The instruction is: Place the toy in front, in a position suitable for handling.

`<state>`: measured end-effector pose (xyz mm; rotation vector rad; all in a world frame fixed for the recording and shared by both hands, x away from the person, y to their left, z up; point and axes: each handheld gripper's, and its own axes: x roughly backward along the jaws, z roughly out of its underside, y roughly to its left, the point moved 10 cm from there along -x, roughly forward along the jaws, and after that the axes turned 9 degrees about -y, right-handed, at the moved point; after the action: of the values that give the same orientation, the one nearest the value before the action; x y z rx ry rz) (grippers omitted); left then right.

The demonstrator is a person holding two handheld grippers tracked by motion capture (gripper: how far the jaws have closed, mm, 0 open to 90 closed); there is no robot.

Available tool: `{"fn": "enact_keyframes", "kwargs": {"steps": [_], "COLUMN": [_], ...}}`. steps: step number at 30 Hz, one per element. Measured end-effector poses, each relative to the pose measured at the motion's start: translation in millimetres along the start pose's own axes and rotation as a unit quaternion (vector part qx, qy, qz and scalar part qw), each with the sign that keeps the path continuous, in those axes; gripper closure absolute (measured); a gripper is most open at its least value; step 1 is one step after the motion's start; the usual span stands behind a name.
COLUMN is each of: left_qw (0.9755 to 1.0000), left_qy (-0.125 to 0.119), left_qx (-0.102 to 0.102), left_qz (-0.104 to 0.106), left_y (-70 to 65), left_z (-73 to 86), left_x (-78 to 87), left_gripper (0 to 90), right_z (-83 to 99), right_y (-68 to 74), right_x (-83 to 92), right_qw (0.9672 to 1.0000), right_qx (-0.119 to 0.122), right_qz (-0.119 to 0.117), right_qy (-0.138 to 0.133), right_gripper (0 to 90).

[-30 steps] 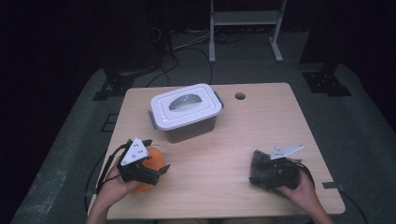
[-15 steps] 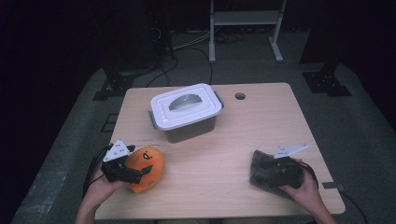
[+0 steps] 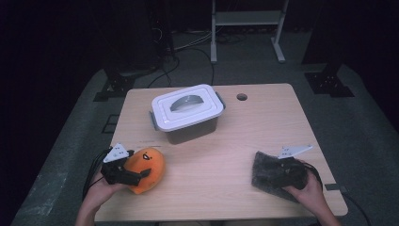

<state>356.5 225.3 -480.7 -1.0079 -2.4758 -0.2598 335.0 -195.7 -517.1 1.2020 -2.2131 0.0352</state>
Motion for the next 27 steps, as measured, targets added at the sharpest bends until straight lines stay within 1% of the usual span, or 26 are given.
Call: {"fn": "enact_keyframes", "kwargs": {"steps": [5, 12, 17, 18, 22, 27], "left_qw": [1.0000, 0.9999, 0.9999, 0.9998, 0.9998, 0.9998], "left_qy": [0.007, 0.014, 0.015, 0.016, 0.015, 0.017], "left_qx": [-0.003, -0.005, 0.006, 0.011, 0.016, 0.008], "left_qz": [-0.002, 0.002, 0.002, 0.002, 0.003, 0.006], "left_y": [-0.2, -1.7, 0.4, 0.9, 1.4, 0.8], "left_z": [2.1, 5.2, 6.7, 7.4, 7.8, 7.9], "left_x": [-1.1, -3.7, -4.1, -4.4, -5.0, -5.4], "left_gripper": [0.0, 0.0, 0.0, 0.0, 0.0, 0.0], "right_z": [0.6, 2.0, 2.3, 2.5, 2.6, 3.3], "right_y": [-0.6, 0.6, 1.1, 1.1, 1.2, 1.8], "right_x": [-0.2, -1.9, -2.4, -2.7, -3.0, -3.9], "right_qw": [1.0000, 1.0000, 1.0000, 1.0000, 1.0000, 0.9999], "right_qx": [0.000, -0.001, -0.001, -0.001, -0.001, 0.001], "right_qz": [0.001, -0.003, -0.004, -0.004, -0.005, -0.007], "right_qy": [0.001, 0.006, 0.007, 0.008, 0.008, 0.010], "right_gripper": [23.5, 23.5, 23.5, 23.5, 23.5, 23.5]}}
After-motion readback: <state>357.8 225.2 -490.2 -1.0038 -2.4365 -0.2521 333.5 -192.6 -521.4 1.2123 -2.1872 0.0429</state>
